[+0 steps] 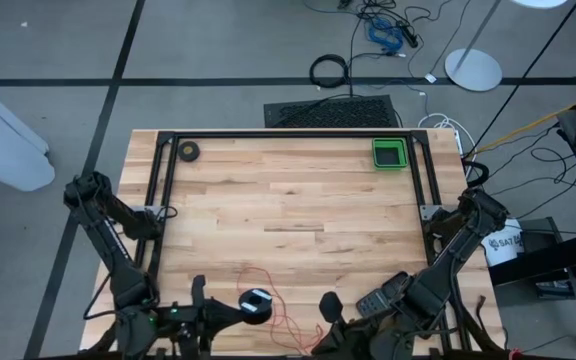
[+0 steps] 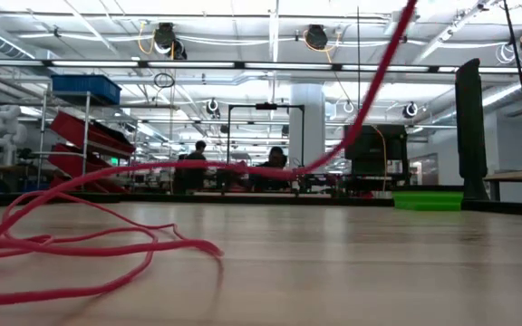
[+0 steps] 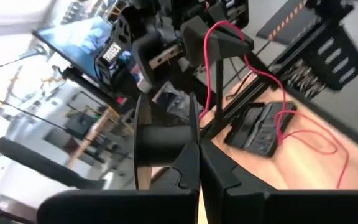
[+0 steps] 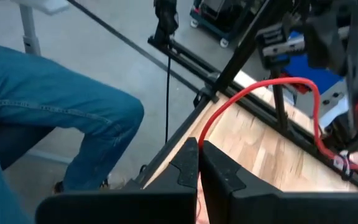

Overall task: Coil cords
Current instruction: Coil the red wire on the black spool

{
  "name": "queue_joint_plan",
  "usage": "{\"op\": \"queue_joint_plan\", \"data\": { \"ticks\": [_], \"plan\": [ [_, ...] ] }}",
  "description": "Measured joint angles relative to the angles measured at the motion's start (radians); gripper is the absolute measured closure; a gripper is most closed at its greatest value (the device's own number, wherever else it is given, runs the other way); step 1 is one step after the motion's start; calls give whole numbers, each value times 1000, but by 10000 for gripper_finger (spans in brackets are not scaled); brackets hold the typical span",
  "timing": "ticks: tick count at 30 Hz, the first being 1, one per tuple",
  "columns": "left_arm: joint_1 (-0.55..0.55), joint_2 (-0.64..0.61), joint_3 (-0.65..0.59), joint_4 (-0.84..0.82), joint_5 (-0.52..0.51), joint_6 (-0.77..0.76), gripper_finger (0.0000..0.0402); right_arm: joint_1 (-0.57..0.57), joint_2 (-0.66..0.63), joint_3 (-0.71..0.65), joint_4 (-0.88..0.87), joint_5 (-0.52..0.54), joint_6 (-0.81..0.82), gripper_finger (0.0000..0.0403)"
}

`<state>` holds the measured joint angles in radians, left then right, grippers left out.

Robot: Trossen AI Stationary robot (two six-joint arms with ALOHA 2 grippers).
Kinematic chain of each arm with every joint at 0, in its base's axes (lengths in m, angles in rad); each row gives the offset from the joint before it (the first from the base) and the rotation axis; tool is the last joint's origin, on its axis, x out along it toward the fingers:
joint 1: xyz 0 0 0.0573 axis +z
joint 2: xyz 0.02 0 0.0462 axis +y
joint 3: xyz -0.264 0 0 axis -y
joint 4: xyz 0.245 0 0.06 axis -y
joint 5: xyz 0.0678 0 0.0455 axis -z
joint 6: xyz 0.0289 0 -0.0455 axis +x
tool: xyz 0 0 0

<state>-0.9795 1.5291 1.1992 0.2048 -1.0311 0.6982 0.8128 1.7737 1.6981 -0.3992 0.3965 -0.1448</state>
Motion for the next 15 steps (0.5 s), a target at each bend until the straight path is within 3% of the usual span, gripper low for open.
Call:
{"op": "queue_joint_plan", "data": {
  "ticks": [3, 9, 15],
  "plan": [
    [31, 0, 0, -17, 77, -69, 402, 1, 0, 0, 22, -1, -1, 403],
    [116, 0, 0, -66, 385, -253, 402, 1, 0, 0, 26, -1, -5, 403],
    [212, 0, 0, -180, 626, -450, 402, 7, 1, 0, 25, 34, -56, 403]
  ]
}}
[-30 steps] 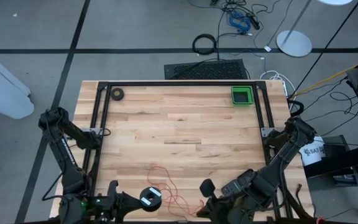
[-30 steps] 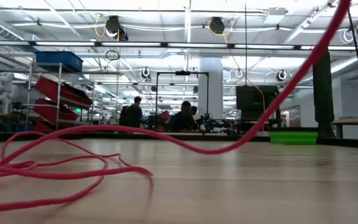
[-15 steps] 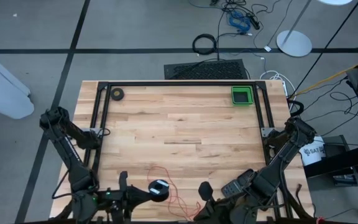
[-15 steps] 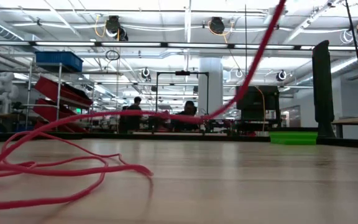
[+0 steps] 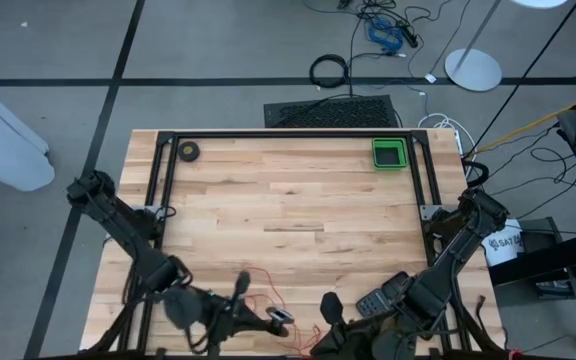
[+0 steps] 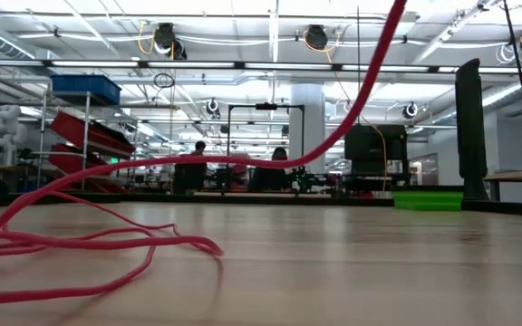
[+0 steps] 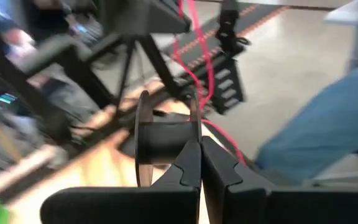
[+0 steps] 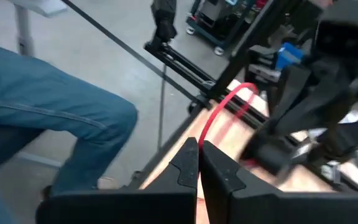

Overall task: Coil cords
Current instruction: Coil the red wire on the black spool

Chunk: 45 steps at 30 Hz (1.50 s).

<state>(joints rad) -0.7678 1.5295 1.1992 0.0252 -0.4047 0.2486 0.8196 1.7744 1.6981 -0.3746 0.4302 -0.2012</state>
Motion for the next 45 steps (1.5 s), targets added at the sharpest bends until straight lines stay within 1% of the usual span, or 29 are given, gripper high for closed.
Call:
{"op": "queue_joint_plan", "data": {
  "ticks": [2, 5, 8, 11, 13, 19, 28, 34, 39, 42, 45],
  "plan": [
    [26, 6, 0, -6, 90, -37, 402, 1, 0, 0, 0, 33, -25, 403],
    [47, 23, 0, 0, 192, -54, 402, 1, 0, 0, 2, 53, -49, 403],
    [58, 38, 0, 26, 256, -59, 402, 0, 0, 0, 11, 79, -71, 403],
    [67, 58, 0, 60, 302, -56, 402, -7, 0, 0, 24, 121, -76, 403],
    [74, 71, 0, 90, 330, -56, 402, -18, 0, 0, 48, 127, -77, 403],
    [97, 105, 0, 165, 391, -25, 402, -55, 26, 0, 119, 120, -85, 403],
    [105, 119, 0, 263, 482, -2, 402, -99, 55, 0, 116, 114, -91, 403],
    [91, 119, 0, 316, 529, 1, 402, -120, 55, 0, 115, 87, -51, 403],
    [80, 119, 0, 350, 540, 1, 402, -136, 61, 0, 110, 85, -27, 403],
    [79, 119, 0, 371, 582, 0, 402, -149, 67, 0, 112, 84, -20, 403],
    [78, 119, 0, 380, 588, 0, 402, -163, 70, 0, 109, 84, -17, 403]
  ]
}}
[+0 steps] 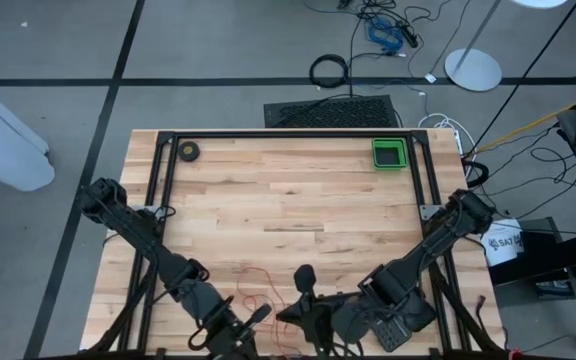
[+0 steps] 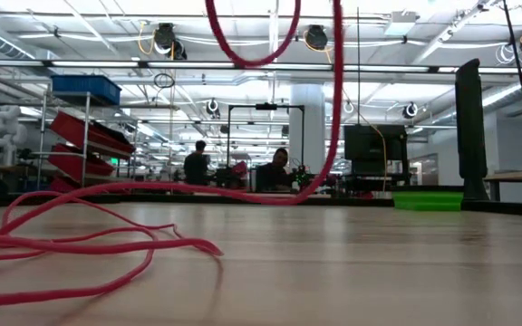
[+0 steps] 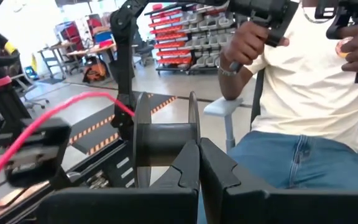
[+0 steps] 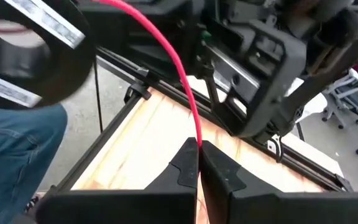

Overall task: Coil cords
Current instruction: Coil the red wire on the black spool

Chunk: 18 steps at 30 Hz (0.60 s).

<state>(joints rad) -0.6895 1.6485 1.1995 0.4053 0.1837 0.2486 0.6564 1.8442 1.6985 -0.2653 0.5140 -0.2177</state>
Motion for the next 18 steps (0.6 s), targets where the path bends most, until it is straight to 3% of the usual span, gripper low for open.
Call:
{"op": "queue_joint_plan", "data": {
  "ticks": [10, 18],
  "plan": [
    [-11, 0, 0, 18, 6, -5, 402, -48, 0, 0, -64, 0, 57, 403],
    [-11, 0, 1, 4, -14, 24, 402, 0, -2, 0, -47, -24, -32, 403]
  ]
}}
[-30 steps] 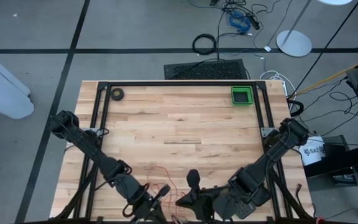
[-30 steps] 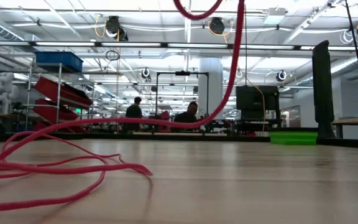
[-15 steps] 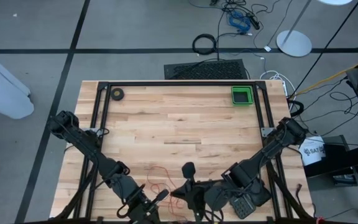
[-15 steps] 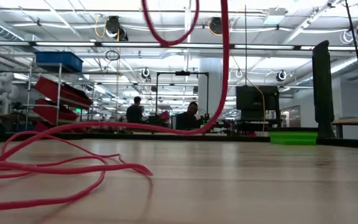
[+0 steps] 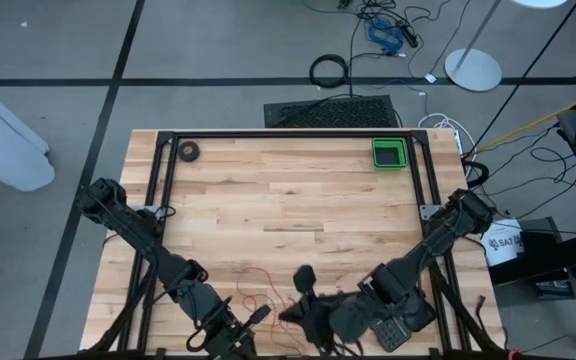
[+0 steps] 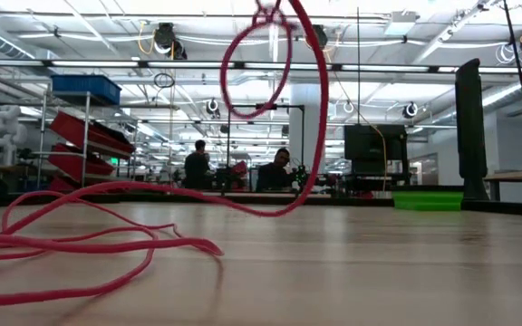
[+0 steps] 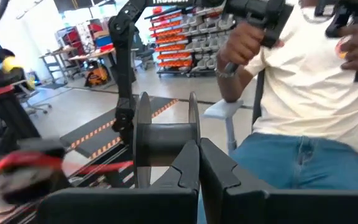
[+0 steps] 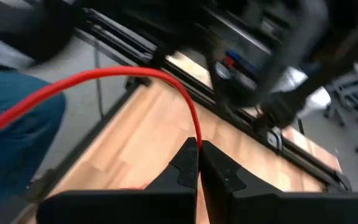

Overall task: Coil cords
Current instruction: Coil the red wire on the black spool

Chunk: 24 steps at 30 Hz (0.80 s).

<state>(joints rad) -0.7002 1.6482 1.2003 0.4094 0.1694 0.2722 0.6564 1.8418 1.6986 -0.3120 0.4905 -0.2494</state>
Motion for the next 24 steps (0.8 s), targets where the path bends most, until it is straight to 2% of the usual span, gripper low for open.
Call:
{"op": "queue_joint_plan", "data": {
  "ticks": [9, 16, 24],
  "plan": [
    [6, 0, 0, -10, -126, 25, 402, 110, -5, 117, -4, 7, -63, 403],
    [48, 0, 0, -53, -128, -101, 402, 143, -3, 133, 85, -4, -127, 403],
    [72, 14, 0, -62, -85, -196, 402, 79, 50, 133, 116, -21, -92, 403]
  ]
}}
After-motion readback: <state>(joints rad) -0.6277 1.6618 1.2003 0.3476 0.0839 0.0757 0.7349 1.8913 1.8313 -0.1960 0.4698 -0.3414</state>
